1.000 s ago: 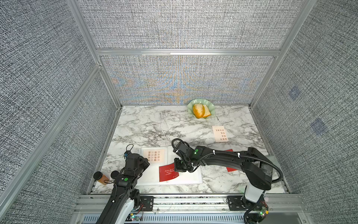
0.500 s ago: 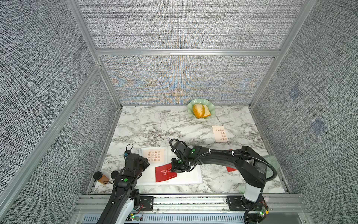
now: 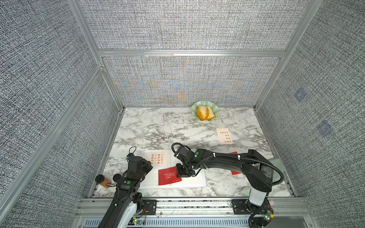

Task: Place the photos into the photo albums
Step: Insert the photo into the photo album.

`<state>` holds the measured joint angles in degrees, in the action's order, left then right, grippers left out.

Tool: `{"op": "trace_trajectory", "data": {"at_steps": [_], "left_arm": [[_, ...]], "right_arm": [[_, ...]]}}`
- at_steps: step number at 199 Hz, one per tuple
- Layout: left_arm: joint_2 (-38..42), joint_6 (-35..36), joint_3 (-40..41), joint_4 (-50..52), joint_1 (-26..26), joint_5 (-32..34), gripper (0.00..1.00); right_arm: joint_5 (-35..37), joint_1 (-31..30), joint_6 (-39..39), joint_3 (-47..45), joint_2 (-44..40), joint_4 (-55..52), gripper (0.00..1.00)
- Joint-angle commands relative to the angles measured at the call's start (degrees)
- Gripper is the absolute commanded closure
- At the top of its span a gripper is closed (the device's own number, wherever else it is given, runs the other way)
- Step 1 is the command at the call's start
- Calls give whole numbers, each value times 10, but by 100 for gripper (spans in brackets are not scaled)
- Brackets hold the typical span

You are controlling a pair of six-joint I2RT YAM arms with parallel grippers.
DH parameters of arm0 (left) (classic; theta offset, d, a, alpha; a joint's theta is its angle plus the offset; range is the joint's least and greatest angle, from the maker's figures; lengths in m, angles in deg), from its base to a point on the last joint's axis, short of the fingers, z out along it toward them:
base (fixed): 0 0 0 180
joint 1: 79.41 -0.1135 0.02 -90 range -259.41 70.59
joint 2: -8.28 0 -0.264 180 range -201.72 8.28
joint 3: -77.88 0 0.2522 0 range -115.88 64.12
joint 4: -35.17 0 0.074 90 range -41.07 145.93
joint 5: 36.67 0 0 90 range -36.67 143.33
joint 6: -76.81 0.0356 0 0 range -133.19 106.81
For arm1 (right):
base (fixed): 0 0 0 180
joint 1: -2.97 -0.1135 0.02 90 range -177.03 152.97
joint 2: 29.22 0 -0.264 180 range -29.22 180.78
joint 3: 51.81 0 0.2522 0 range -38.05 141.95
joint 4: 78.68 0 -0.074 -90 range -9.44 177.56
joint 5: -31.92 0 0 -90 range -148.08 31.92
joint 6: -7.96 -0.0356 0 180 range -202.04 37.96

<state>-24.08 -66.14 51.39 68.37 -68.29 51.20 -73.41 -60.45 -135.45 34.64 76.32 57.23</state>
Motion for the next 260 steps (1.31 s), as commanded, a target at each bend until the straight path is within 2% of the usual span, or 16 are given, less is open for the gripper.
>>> {"op": "trace_trajectory", "data": {"at_steps": [1,46,165,227,260], "left_arm": [[2,1,3,-9,0,-3,79],[5,7,1,-5,0,-2,79],[9,20,-8,-1,0,-5,79],[1,19,-10,-5,0,-11,79],[-15,26,-18,-19,0,-19,79]], "right_arm": [[11,-4,8,10,7,-22,74],[-14,-11,33,57,45,-31,74],[-141,-10,78,173,159,3,74],[-174,-4,72,157,167,35,74],[-139,8,67,100,118,41,74]]}}
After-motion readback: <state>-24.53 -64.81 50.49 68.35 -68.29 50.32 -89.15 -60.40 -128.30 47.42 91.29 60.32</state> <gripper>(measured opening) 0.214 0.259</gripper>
